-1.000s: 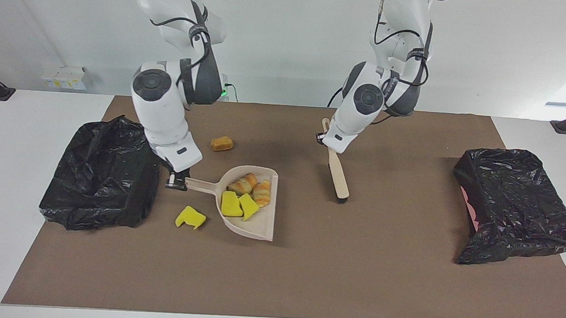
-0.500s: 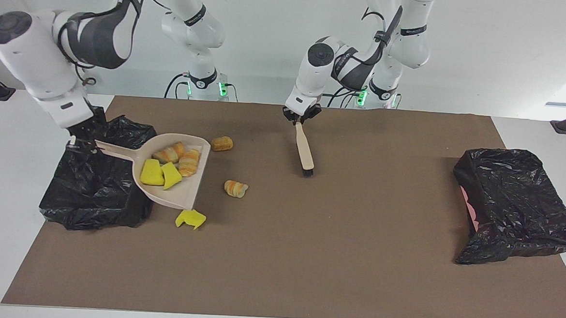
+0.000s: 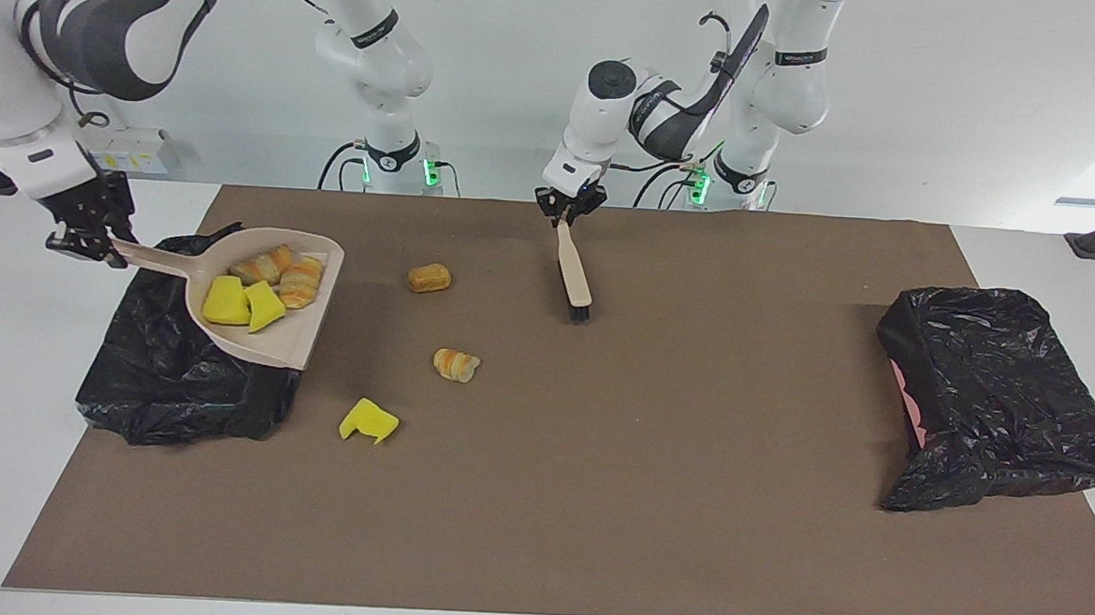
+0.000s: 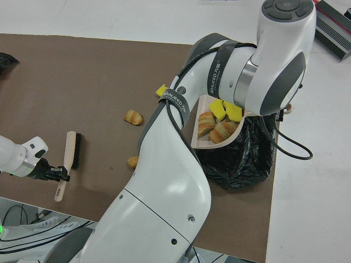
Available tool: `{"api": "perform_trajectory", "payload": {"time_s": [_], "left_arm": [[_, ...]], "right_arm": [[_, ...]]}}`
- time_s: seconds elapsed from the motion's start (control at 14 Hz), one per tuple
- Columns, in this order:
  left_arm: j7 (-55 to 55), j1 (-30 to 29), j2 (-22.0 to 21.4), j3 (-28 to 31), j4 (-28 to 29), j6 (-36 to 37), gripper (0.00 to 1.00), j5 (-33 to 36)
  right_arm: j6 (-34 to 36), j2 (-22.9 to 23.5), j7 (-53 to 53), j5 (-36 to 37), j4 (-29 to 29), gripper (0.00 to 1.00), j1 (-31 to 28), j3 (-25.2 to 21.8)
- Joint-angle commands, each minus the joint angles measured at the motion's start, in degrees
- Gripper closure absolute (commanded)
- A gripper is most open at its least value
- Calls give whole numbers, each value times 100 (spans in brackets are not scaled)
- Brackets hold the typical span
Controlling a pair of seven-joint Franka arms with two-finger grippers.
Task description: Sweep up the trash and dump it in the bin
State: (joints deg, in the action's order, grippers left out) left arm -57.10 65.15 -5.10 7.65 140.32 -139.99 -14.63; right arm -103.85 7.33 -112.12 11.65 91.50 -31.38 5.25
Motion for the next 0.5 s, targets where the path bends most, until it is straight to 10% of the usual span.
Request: {"api": "perform_trajectory", "payload": {"time_s": [0.0, 0.43], "left_arm": [[-73, 7, -166, 79, 128, -55, 0, 110], [557, -1107, -105, 114, -583, 683, 0, 180]], "right_arm": [[-188, -74, 41, 539, 52, 100, -78, 47], [-285, -214, 1236, 2016, 386, 100, 290, 64]]}}
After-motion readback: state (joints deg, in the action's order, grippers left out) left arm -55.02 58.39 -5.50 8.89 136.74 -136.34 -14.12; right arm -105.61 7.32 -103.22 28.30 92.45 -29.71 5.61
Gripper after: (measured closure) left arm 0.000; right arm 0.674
